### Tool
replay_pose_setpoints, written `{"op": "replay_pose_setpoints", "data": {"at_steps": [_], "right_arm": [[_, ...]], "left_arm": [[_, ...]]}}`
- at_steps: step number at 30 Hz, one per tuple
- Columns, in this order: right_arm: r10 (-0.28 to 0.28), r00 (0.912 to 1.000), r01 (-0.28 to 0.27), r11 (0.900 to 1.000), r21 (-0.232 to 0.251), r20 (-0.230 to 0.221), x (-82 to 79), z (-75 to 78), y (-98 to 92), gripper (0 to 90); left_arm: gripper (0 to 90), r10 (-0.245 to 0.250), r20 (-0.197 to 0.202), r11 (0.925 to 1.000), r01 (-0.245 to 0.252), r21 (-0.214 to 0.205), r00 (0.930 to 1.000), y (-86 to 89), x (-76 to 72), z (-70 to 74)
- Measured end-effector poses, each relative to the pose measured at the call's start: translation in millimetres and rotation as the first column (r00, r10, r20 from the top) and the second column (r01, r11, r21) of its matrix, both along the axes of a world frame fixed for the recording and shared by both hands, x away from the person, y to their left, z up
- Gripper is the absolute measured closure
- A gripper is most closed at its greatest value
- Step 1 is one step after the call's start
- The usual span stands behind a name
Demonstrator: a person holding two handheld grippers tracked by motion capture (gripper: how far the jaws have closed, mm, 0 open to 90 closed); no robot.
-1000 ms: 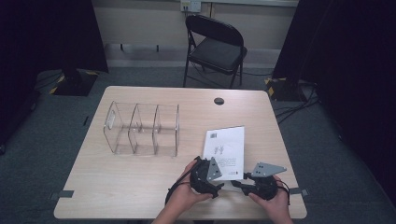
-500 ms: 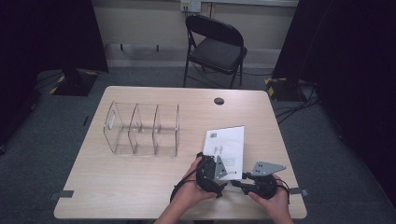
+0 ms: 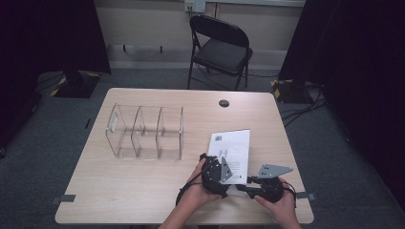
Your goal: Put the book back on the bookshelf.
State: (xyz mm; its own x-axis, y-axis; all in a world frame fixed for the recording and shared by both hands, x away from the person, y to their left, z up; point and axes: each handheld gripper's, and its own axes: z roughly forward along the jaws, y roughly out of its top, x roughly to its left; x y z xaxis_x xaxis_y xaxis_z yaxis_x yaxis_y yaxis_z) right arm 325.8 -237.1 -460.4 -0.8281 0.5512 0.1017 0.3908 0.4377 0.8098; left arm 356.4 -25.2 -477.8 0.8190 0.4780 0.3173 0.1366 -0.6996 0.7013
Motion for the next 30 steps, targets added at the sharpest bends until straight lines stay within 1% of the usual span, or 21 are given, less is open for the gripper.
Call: {"op": "replay_pose_setpoints", "data": {"at_steps": [3,4,5,6,7,8,9,10,12,13,14,15,17,18,20,22,24,25,26,29,30], "right_arm": [[0.001,1.0000,-0.001,1.0000,-0.007,0.000,-0.1,0.0,0.0,64.6],[0.005,1.0000,-0.005,0.9999,-0.012,0.001,0.1,-0.1,0.0,64.6],[0.005,1.0000,-0.005,0.9999,-0.013,0.000,0.2,-0.4,-0.1,64.6],[0.004,1.0000,-0.004,0.9999,-0.015,0.001,0.3,-0.9,-0.2,64.8],[0.003,1.0000,-0.003,0.9999,-0.015,-0.003,0.2,-1.3,-0.2,64.7],[0.002,1.0000,-0.002,0.9999,-0.013,-0.003,0.1,-2.4,0.3,64.7],[0.004,1.0000,-0.004,0.9997,-0.023,-0.002,0.2,-2.9,0.2,64.6],[0.005,1.0000,-0.005,0.9996,-0.028,0.002,0.3,-3.3,-0.1,64.3],[0.013,0.9999,-0.013,0.9998,-0.018,-0.004,0.5,-3.8,-0.1,60.5],[0.020,0.9998,-0.020,0.9996,-0.017,-0.007,0.6,-4.2,0.4,57.3],[0.025,0.9997,-0.025,0.9995,-0.021,-0.006,0.8,-5.0,1.2,50.7],[0.028,0.9996,-0.028,0.9991,-0.032,0.004,0.9,-5.9,1.8,45.4],[0.051,0.9985,-0.050,0.9967,-0.064,0.017,0.8,-9.6,1.6,40.5],[0.061,0.9979,-0.059,0.9949,-0.082,0.020,0.6,-12.3,0.7,37.8],[0.050,0.9982,-0.046,0.9928,-0.111,0.032,0.7,-16.6,-2.1,33.1],[0.054,0.9978,-0.050,0.9934,-0.103,0.037,2.4,-18.7,-5.5,31.5],[0.071,0.9954,-0.066,0.9943,-0.084,0.064,3.0,-19.7,-8.5,30.9],[0.079,0.9941,-0.073,0.9939,-0.083,0.075,2.9,-20.7,-9.5,29.1],[0.082,0.9924,-0.074,0.9932,-0.090,0.092,2.7,-22.4,-10.2,27.0],[0.111,0.9871,-0.095,0.9865,-0.134,0.115,2.0,-27.5,-11.5,26.6],[0.119,0.9856,-0.102,0.9849,-0.140,0.120,1.4,-28.2,-11.8,26.4]], "left_arm": [[0.7,-0.001,0.007,1.0000,0.001,-0.009,1.0000,0.7,-0.5,-1.1],[1.8,-0.007,0.015,1.0000,0.007,0.001,0.9999,1.5,-1.4,-0.6],[3.1,-0.023,0.026,0.9997,0.022,0.007,0.9994,1.5,-1.8,-0.1],[4.9,-0.023,0.026,0.9997,0.022,0.007,0.9994,1.5,-1.8,-0.1],[7.3,-0.041,0.059,0.9989,0.039,0.027,0.9974,0.7,-5.0,1.0],[10.7,-0.056,0.078,0.9978,0.053,0.040,0.9954,0.3,-7.3,1.8],[14.7,-0.065,0.095,0.9972,0.062,0.043,0.9933,0.4,-9.3,2.6],[17.2,-0.065,0.095,0.9972,0.062,0.043,0.9933,0.4,-9.3,2.6],[21.2,-0.085,0.123,0.9954,0.079,0.053,0.9888,1.8,-12.9,3.6],[23.4,-0.088,0.128,0.9948,0.081,0.062,0.9879,2.1,-14.2,3.7],[25.0,-0.102,0.144,0.9927,0.091,0.079,0.9843,2.2,-14.3,4.6],[26.7,-0.103,0.152,0.9927,0.092,0.078,0.9831,1.9,-15.4,4.4],[29.2,-0.109,0.157,0.9911,0.095,0.094,0.9817,2.7,-16.4,6.9],[30.6,-0.111,0.154,0.9910,0.098,0.092,0.9819,3.2,-16.5,8.3],[32.4,-0.114,0.157,0.9902,0.099,0.098,0.9810,3.6,-16.2,10.0],[34.5,-0.128,0.149,0.9862,0.110,0.124,0.9806,3.9,-15.9,14.6],[35.7,-0.129,0.143,0.9858,0.111,0.126,0.9814,3.9,-15.8,15.9],[36.2,-0.133,0.135,0.9846,0.115,0.131,0.9819,4.1,-14.5,19.5],[36.6,-0.135,0.128,0.9836,0.117,0.137,0.9826,4.8,-13.9,21.7],[38.4,-0.122,0.109,0.9867,0.109,0.121,0.9865,6.1,-12.9,26.7],[38.8,-0.123,0.111,0.9871,0.110,0.116,0.9862,6.5,-12.3,28.0]]}}
